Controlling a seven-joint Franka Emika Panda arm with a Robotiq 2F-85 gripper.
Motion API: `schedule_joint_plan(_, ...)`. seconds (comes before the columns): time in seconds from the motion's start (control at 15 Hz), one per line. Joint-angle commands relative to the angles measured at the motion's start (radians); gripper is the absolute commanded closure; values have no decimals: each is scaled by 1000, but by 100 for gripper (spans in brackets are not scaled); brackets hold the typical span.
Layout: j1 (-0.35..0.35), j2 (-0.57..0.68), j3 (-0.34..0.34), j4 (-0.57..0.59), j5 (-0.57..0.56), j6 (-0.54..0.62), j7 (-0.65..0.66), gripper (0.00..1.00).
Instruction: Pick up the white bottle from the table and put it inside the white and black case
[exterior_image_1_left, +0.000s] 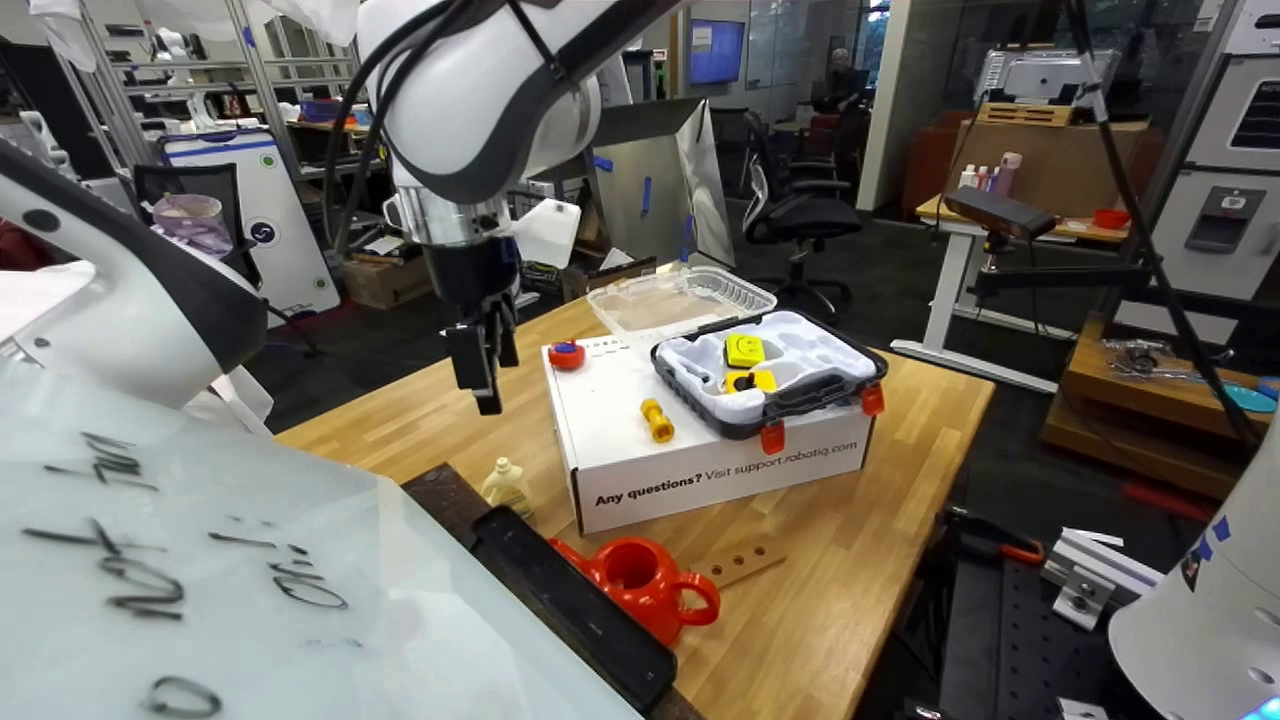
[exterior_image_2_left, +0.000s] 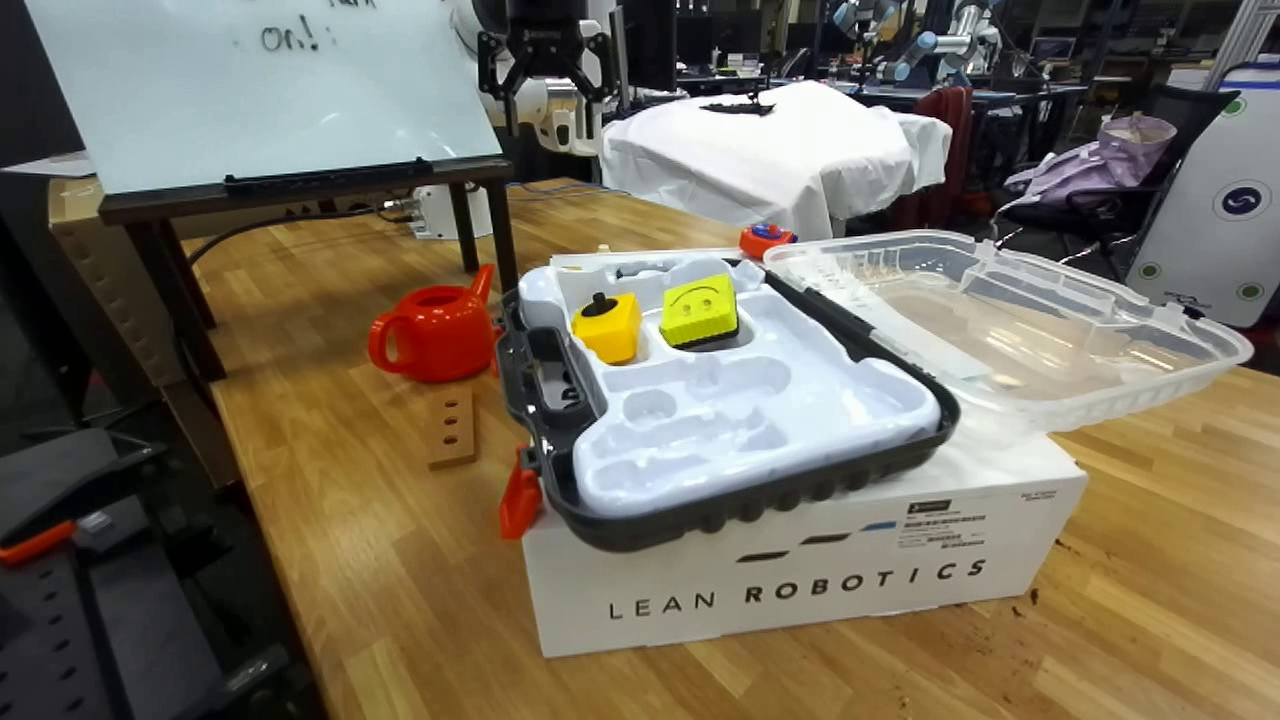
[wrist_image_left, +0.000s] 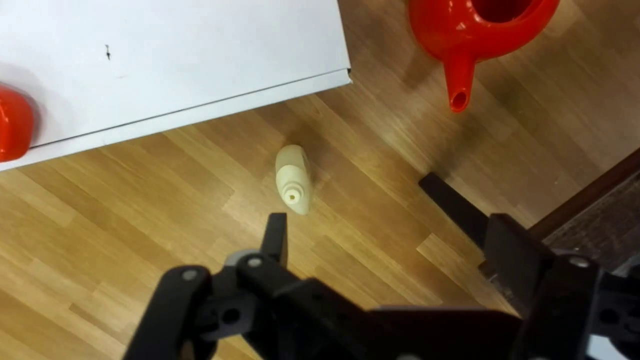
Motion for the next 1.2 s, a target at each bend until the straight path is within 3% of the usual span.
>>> schedule_joint_plan(0.0, -9, 10, 11, 13, -6, -3, 1, 0)
schedule_joint_plan(0.6, -2, 13, 12, 6, -36, 55, -27, 0)
schedule_joint_plan(1.13, -16, 161, 4, 72, -84, 122, -78, 0)
